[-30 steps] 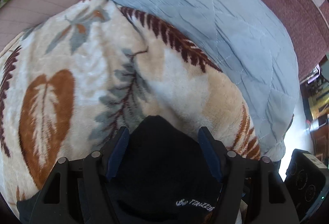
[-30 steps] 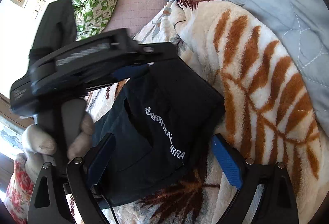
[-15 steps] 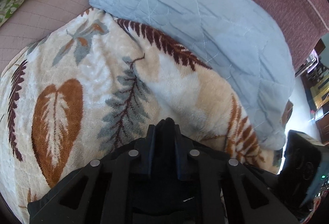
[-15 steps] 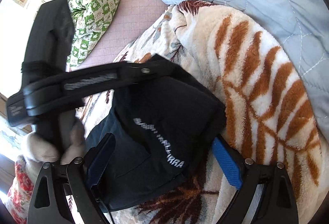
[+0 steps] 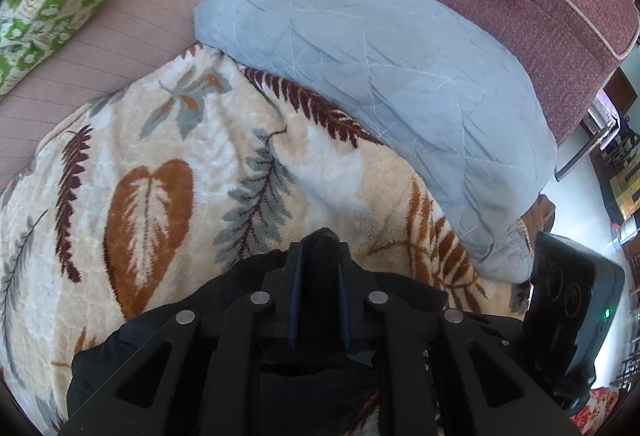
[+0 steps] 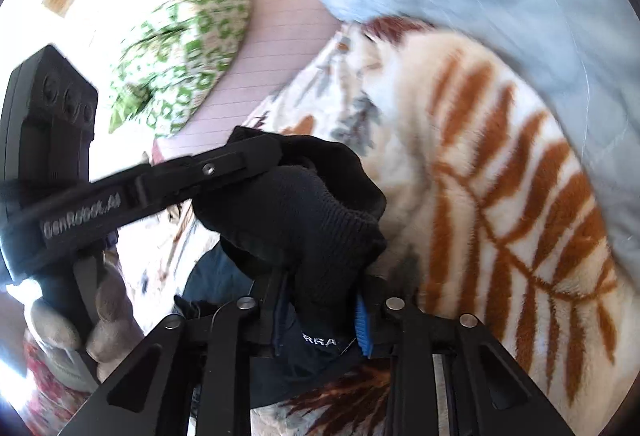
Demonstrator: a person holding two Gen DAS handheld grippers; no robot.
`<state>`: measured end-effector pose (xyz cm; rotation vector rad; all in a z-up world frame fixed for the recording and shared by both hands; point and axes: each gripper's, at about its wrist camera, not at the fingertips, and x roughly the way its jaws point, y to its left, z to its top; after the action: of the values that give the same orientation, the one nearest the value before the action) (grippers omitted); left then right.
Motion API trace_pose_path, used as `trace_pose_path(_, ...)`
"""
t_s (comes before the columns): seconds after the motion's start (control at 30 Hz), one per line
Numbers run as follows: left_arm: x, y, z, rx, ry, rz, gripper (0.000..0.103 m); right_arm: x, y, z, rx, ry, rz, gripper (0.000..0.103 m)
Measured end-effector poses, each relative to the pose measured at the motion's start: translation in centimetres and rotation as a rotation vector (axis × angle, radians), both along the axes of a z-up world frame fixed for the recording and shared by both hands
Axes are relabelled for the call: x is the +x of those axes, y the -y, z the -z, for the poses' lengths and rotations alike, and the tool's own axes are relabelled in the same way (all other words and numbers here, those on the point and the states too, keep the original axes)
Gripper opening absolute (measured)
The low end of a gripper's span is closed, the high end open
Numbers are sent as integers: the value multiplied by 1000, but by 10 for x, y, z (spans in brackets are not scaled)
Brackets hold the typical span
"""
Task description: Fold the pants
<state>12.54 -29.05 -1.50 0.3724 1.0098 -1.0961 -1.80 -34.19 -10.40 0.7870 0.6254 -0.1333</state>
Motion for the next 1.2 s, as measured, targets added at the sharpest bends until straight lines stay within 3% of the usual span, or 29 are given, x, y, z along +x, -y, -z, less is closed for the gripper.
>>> trace_pose_path(0.33,-3,-65,-27,-85,-16,-109,15,0,-55,-39,-140,28,-120,26)
trace_pose_path(0.47,4,-104,-30,-119,-32,-172,14,7,-78,-47,-138,29,-182,25)
trace_pose_path(0.7,20,-183,-29,-200,-76,-302,14,31,-138,-62,-228,11,-332,24)
trace_pose_path(0.93,42,-268,-15,-297,-168,-439,15,58,-201,-65,-293,-25,-468,24)
trace_pose_path(1.2,53,-324,20,-319,-249,-535,16,83,-262,-50,-386,-101,-562,24)
